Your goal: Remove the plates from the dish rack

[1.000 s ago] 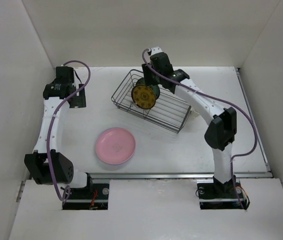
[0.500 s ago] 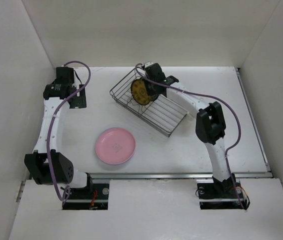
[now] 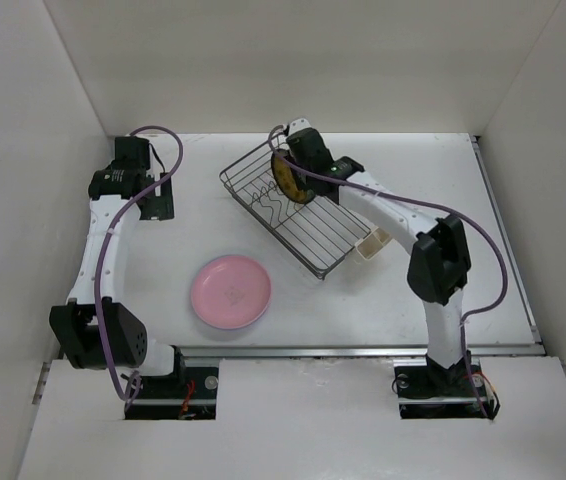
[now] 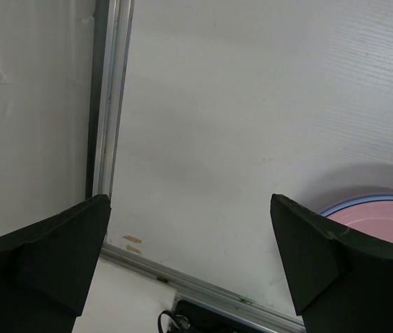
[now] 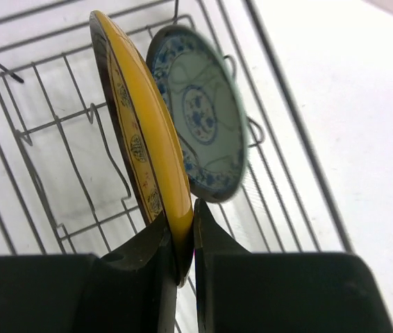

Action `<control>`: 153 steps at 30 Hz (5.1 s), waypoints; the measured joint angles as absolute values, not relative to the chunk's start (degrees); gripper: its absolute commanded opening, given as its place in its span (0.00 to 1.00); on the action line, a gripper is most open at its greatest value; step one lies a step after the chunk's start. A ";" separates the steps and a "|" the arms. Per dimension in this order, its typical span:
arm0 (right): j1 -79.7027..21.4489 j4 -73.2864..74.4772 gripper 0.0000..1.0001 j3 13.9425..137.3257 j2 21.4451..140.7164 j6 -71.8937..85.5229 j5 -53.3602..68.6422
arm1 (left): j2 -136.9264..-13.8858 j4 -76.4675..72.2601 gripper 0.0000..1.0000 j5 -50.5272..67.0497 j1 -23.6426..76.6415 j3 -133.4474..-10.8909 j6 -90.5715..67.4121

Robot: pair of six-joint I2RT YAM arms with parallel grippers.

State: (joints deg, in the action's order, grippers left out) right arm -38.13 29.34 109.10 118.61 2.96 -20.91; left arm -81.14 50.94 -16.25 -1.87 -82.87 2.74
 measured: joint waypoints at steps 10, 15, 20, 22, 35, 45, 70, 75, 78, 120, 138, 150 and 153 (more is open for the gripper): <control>-38.65 26.52 0.00 105.21 108.31 1.76 -24.21 | -81.17 50.76 1.00 -15.86 -1.87 -82.87 2.74; -38.65 26.98 0.00 102.08 106.15 2.81 -22.55 | -81.25 50.72 1.00 -15.55 -1.87 -82.89 2.74; -38.68 30.76 0.00 98.65 101.16 4.64 -16.10 | -82.78 51.03 1.00 -14.81 -1.87 -84.97 2.76; -38.65 32.86 0.00 96.77 97.51 5.45 -11.57 | -83.33 51.05 1.00 -14.52 -1.87 -85.93 2.76; -45.34 48.66 0.00 79.18 85.17 9.89 9.96 | -84.77 50.72 1.00 -12.69 -1.87 -87.05 3.18; -48.80 51.77 0.00 76.09 96.33 16.62 1.28 | -85.56 50.30 1.00 -10.87 -1.87 -87.05 3.16; -38.00 49.67 0.05 71.16 90.98 13.23 1.34 | -85.54 49.50 1.00 -11.25 -1.87 -86.63 3.14; -35.83 45.45 0.47 69.32 93.32 14.70 5.26 | -85.56 49.45 1.00 -11.20 -1.87 -86.41 3.14; -35.16 45.32 0.62 68.40 96.09 15.46 4.12 | -85.65 49.39 1.00 -11.20 -1.87 -86.02 3.09; -23.31 24.45 0.00 129.25 138.54 0.78 -3.90 | -94.11 51.27 1.00 -18.06 -0.82 -93.03 5.56; -27.86 19.16 0.00 113.40 112.36 -0.03 -19.94 | -93.58 50.96 1.00 -17.91 0.64 -92.62 5.19; -37.19 28.03 0.00 64.38 81.95 14.06 5.43 | -90.54 50.22 1.00 -16.53 0.64 -91.33 5.15; -37.54 31.31 0.00 56.60 80.14 17.85 6.52 | -89.78 49.91 1.00 -16.45 0.64 -90.41 5.15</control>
